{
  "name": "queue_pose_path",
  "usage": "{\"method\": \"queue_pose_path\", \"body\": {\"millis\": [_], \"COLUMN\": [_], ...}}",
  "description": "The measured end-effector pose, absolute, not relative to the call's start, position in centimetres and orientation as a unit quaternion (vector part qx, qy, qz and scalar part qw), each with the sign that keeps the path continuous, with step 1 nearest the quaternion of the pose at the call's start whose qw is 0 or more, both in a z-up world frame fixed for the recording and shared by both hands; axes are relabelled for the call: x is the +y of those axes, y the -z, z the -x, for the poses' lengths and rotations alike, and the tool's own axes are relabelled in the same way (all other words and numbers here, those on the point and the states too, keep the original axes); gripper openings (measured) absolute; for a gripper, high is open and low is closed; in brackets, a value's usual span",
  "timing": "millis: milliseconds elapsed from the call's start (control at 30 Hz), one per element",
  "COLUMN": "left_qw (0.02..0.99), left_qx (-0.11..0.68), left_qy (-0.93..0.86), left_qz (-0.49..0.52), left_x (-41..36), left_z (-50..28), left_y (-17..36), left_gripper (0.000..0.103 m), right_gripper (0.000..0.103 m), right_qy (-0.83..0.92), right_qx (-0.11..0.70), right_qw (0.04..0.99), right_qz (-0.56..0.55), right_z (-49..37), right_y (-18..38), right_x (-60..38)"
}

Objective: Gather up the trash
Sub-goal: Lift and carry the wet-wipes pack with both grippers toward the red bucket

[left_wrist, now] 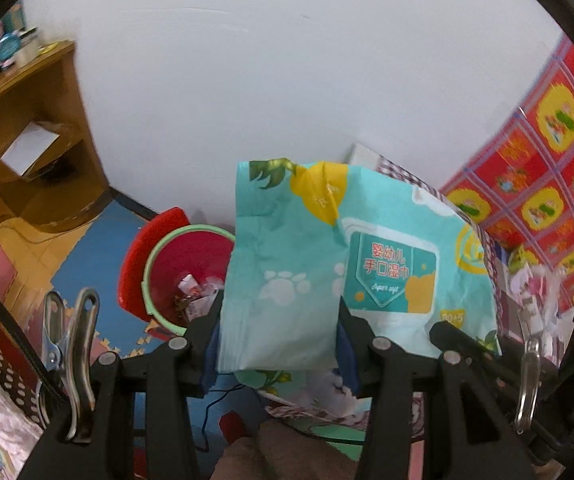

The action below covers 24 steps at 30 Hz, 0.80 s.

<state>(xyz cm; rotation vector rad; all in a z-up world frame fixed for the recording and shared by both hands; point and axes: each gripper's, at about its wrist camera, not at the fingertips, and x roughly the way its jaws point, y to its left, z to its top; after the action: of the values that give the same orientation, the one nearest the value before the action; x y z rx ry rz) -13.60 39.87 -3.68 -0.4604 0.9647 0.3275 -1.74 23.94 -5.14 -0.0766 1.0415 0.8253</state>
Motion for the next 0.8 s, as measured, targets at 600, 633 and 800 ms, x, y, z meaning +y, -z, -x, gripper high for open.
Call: {"method": "queue_pose_path", "body": {"millis": [600,633,800], "left_qw": [0.814,0.812,0.805], "left_qx": [0.439,0.44,0.446], "left_qy": [-0.253,-0.255,-0.257], "left_qz": [0.285,0.287,0.293], "left_x": [47.6,48.0,50.7], "left_z": [15.3,15.4,16.0], "left_y": [5.3,5.4,6.4], "left_gripper": [0.049,0.049,0.049], "right_gripper": [0.023,0.023,0.023], "right_qy": [-0.459,-0.459,-0.449], "right_qx": [0.496,0.497,0.506], "right_qw": [0.729,0.728,0.727], "right_qz": [0.106,0.109,0.119], "right_z": [-0.6,-0.5,-0.2], "right_y": [7.9,8.0,8.9], "right_x": [33.9,34.4,37.1]}}
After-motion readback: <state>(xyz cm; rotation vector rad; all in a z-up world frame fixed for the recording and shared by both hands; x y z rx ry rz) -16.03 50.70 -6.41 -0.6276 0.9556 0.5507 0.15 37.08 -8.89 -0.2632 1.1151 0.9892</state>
